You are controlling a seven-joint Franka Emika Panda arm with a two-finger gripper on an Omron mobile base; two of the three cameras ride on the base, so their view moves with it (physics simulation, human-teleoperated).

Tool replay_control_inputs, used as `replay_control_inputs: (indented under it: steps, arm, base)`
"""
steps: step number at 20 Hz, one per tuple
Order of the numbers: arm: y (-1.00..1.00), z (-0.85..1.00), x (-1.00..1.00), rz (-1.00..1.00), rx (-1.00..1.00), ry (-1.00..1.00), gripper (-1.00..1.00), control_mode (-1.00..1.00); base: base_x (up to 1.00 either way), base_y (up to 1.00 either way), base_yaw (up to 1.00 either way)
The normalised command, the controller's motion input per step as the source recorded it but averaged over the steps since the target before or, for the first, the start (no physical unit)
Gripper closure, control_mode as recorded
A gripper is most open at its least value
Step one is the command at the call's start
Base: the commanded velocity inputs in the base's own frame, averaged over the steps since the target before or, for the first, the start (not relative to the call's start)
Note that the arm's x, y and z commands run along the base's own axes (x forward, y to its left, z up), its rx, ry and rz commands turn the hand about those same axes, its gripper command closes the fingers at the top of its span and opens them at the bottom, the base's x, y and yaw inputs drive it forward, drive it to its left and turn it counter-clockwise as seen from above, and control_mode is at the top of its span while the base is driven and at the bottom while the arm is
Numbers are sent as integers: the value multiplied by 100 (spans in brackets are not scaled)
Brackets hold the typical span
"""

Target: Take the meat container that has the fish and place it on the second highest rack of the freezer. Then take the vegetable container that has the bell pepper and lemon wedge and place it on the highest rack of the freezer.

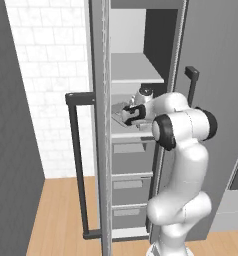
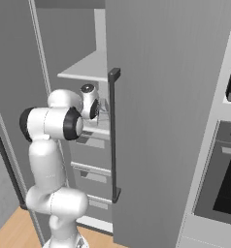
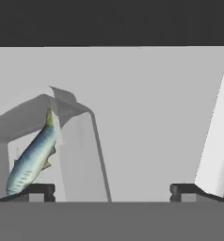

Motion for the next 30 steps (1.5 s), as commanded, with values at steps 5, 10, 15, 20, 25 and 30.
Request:
replay_control_inputs:
  steps: [5,10,15,20,25,30]
  arm:
    - [0,50,-100,0,0,-23,-100,-100]
    - [0,96,-93,0,0,-15,-100,-100]
    - [-4,92,-88,0,0,7,-100,-100]
    - [-18,90,-98,0,0,15,-100,-100]
    - [-28,35,-100,0,0,18,-100,-100]
    - [-2,-3,-93,3,-6,7,-100,-100]
  base:
    - [0,0,0]
    - [0,0,0]
    - [0,0,0]
    - [0,0,0]
    - [0,0,0]
    - [0,0,0]
